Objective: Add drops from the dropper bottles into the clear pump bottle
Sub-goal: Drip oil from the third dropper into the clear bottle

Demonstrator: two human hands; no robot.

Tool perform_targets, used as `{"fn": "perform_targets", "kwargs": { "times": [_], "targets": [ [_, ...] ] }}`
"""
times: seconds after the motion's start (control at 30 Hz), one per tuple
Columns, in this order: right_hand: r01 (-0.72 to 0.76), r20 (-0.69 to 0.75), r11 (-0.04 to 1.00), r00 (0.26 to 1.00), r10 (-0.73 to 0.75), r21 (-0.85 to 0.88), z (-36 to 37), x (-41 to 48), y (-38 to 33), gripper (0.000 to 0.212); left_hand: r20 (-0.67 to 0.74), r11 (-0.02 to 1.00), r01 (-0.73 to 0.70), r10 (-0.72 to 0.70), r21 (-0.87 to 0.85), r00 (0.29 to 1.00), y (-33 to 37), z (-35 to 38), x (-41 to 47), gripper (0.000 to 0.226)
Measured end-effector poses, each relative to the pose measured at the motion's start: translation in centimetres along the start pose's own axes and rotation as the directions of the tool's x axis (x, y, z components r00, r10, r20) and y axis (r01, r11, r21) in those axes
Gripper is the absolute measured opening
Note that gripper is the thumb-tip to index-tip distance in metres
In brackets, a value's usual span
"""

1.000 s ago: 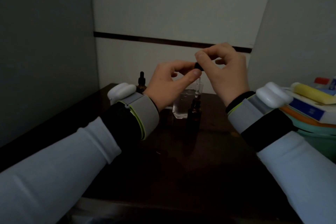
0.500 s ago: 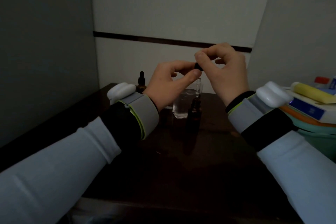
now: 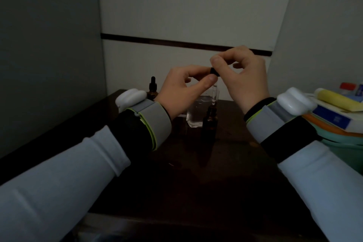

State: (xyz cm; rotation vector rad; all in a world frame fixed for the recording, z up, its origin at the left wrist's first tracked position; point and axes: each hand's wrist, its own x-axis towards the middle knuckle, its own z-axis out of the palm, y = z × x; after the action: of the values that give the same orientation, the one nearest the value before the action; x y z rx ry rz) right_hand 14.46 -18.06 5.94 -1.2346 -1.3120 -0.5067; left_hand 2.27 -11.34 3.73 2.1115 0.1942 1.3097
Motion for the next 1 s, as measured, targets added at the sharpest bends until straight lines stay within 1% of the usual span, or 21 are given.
{"fn": "perform_targets", "kwargs": {
  "times": [0.2, 0.33, 0.57, 1.0],
  "targets": [
    [0.008, -0.005, 1.000, 1.000, -0.008, 0.003, -0.01, 0.02, -0.06, 0.011, 0.005, 1.000, -0.012, 0.012, 0.005, 1.000, -0.05, -0.02, 0.01, 0.019],
    [0.017, 0.002, 1.000, 1.000, -0.017, -0.009, -0.03, -0.04, 0.05, 0.009, 0.004, 1.000, -0.017, 0.017, 0.008, 1.000, -0.06, 0.02, 0.02, 0.021],
    [0.021, 0.009, 1.000, 1.000, -0.020, -0.009, -0.17, 0.02, 0.11, 0.009, 0.001, 1.000, -0.024, 0.024, 0.014, 1.000, -0.18, -0.06, 0.02, 0.019],
    [0.013, 0.019, 0.999, 1.000, -0.013, -0.035, -0.16, 0.01, 0.10, 0.012, 0.015, 0.999, -0.006, 0.006, 0.037, 1.000, -0.51, -0.08, 0.12, 0.021]
  ]
}}
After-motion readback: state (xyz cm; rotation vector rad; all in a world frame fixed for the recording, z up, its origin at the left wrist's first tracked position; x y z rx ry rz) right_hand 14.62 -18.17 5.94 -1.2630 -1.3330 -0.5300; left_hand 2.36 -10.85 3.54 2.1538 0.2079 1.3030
